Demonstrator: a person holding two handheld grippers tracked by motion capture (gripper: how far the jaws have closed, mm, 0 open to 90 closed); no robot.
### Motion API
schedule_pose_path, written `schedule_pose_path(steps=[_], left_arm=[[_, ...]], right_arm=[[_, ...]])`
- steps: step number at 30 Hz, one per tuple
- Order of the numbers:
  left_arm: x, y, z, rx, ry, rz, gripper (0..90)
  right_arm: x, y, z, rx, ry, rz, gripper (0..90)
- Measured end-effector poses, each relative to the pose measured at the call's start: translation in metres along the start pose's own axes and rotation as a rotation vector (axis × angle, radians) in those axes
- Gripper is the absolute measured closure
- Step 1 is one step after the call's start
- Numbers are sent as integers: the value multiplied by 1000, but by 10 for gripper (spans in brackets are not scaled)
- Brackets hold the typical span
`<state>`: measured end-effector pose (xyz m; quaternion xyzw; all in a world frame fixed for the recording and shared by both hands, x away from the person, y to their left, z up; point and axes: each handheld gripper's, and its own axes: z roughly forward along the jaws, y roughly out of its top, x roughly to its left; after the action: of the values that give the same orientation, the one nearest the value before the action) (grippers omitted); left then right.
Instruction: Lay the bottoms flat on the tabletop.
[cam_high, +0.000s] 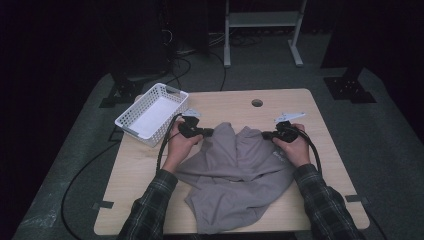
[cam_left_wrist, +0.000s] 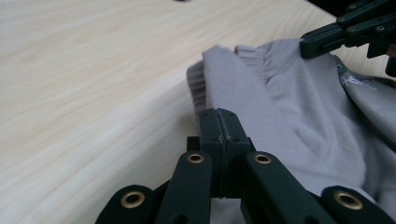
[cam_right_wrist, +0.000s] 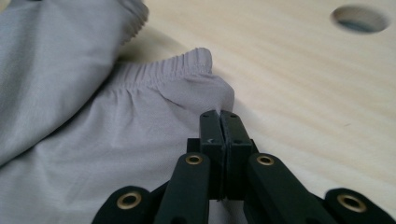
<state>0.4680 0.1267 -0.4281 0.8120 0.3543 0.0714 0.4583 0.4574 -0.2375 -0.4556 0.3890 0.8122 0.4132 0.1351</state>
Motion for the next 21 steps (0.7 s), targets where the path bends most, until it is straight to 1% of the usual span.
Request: schedule_pose_path(steps=[2, 4, 6, 7, 8, 12, 16, 18, 19, 20, 21], left_arm=[[4, -2, -10, -16, 19, 0, 900], [9, -5, -18, -28, 39, -13, 900], [14, -9, -24, -25, 64, -21, 900], [16, -10, -26, -26, 69, -26, 900], [18, -11, -28, -25, 77, -33, 900], [27, -16, -35, -24, 114, -53, 900], [35, -21, -36, -20, 132, -79, 900], [37, -23, -33, -9, 134, -88, 898], [37, -24, -32, -4, 143, -85, 874], [37, -25, -30, -4, 156, -78, 843], [37, -25, -30, 3, 162, -75, 808]], right_arm=[[-2, 2, -6, -23, -15, 7, 884], [-6, 3, -12, -47, -30, 27, 884], [-10, 3, -18, -73, -48, 46, 884], [-14, 3, -21, -88, -58, 58, 884], [-16, 4, -23, -92, -63, 66, 884], [-27, 6, -33, -134, -90, 104, 883], [-35, 6, -40, -147, -115, 116, 884], [-38, 6, -40, -152, -124, 129, 883], [-39, 5, -39, -156, -121, 139, 874], [-40, 4, -37, -148, -118, 144, 842], [-39, 3, -36, -138, -122, 136, 768]])
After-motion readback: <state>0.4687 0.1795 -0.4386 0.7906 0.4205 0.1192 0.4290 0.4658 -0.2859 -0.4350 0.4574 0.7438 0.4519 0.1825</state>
